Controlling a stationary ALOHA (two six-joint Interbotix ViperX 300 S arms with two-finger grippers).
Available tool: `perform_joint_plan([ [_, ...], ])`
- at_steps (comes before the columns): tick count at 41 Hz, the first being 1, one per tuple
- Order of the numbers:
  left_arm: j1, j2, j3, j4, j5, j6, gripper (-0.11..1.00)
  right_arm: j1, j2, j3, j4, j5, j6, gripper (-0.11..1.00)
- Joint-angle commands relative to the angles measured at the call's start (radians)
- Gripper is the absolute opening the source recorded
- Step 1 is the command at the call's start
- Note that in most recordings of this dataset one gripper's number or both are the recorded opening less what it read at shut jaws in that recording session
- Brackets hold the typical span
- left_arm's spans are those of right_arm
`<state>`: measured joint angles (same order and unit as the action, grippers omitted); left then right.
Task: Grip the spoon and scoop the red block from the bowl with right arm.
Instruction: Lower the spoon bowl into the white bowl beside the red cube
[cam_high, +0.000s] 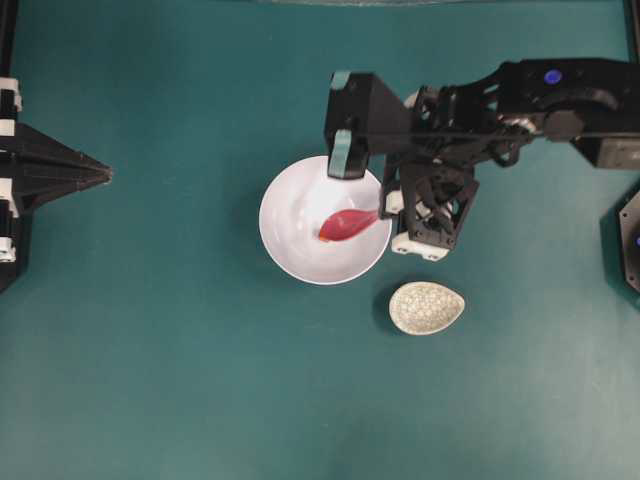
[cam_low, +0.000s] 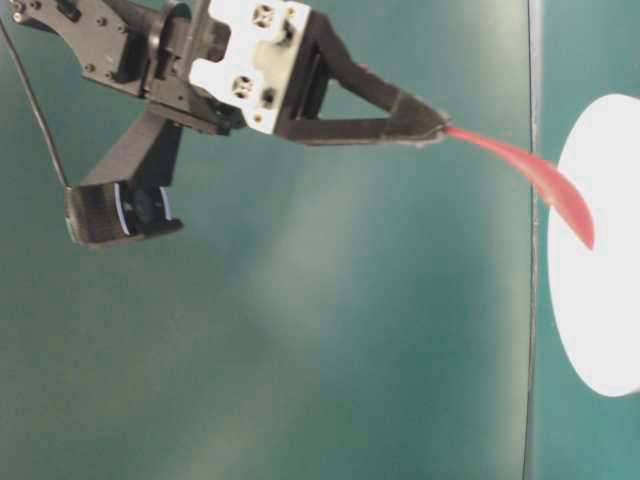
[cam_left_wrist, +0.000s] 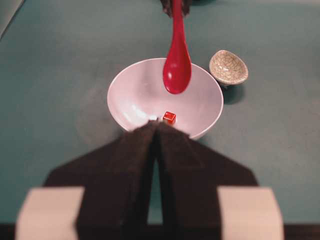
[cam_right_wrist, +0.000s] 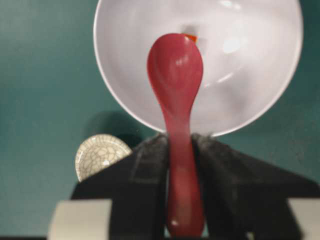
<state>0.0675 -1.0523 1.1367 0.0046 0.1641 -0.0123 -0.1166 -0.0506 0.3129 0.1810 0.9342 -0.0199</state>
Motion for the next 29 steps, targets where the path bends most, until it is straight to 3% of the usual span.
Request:
perform_joint_plan([
  [1,0.003,0.011,-0.023,0.0,-0.011,-0.002,0.0,0.006,0.005,-0.02,-0.003,0.0,0.002,0.24],
  [19,0.005,0.011,-0.023,0.002,-0.011,-0.002,0.0,0.012,0.038,0.021,-0.015,-0.018,-0.008,0.24],
  [29,0.005,0.011,-0.023,0.0,-0.012,0.0,0.0,0.011,0.043,0.038,-0.015,-0.101,-0.011,0.24],
])
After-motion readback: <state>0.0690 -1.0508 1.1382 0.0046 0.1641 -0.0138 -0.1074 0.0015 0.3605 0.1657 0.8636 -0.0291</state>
